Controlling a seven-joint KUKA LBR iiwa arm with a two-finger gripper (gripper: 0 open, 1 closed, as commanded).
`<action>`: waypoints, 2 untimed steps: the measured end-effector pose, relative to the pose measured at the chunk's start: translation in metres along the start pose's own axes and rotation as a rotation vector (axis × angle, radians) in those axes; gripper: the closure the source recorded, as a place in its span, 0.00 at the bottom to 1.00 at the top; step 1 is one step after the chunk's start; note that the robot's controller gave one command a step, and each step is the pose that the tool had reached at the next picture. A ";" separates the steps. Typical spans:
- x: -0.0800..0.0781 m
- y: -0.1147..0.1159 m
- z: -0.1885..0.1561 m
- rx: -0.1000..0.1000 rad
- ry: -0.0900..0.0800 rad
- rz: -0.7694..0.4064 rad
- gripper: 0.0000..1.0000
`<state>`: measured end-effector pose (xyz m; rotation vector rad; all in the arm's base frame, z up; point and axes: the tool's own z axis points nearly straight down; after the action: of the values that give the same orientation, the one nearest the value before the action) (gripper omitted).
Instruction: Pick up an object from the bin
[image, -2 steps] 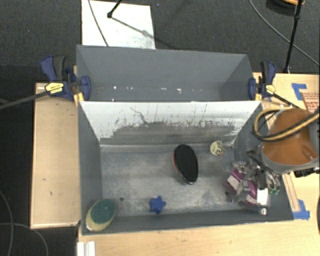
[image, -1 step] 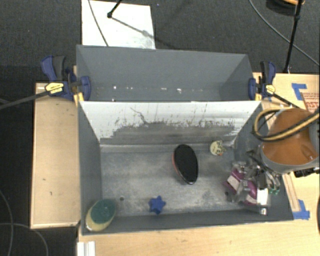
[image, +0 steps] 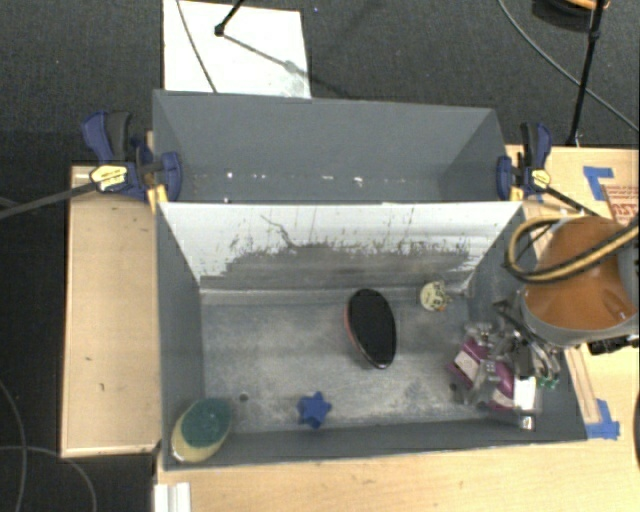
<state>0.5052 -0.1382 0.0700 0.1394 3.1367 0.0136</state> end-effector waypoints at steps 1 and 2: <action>0.000 0.000 0.000 0.000 0.000 0.000 1.00; 0.000 0.000 0.000 0.000 0.000 0.000 1.00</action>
Offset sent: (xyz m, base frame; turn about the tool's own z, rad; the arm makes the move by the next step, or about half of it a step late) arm 0.0000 0.0000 0.0000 0.0000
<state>0.5052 -0.1382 0.0700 0.1401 3.1366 0.0138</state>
